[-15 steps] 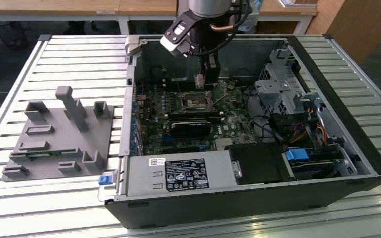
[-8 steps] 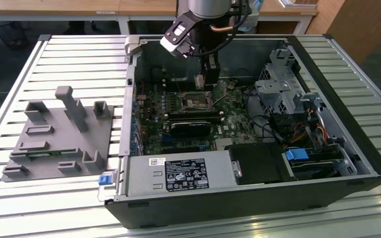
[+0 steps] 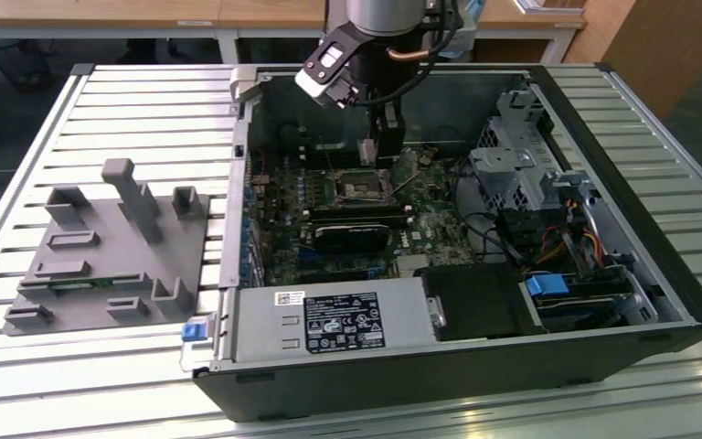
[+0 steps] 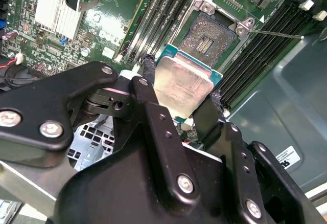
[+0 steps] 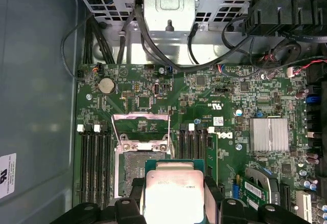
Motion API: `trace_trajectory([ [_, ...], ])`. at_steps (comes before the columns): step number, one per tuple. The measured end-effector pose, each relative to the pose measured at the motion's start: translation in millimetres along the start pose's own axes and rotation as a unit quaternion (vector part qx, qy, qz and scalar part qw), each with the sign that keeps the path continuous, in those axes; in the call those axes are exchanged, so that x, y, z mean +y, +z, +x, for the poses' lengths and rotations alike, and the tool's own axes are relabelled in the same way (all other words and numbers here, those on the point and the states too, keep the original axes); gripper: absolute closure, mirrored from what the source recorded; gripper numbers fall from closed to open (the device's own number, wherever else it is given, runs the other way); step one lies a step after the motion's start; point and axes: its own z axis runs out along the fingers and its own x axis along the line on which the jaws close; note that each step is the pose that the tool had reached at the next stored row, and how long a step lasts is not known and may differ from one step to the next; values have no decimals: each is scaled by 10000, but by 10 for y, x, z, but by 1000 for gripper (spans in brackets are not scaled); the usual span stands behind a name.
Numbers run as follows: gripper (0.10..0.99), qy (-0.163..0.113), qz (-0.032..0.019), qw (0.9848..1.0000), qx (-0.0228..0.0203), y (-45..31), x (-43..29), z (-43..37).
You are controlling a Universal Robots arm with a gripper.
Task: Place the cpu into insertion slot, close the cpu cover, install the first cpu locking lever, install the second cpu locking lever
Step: 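Place the cpu into insertion slot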
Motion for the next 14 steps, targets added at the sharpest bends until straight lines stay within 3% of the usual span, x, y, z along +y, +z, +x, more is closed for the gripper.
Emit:
trace_trajectory([
  [14, 545, 0, 0, 10000, 0, 36, -3, 0],
])
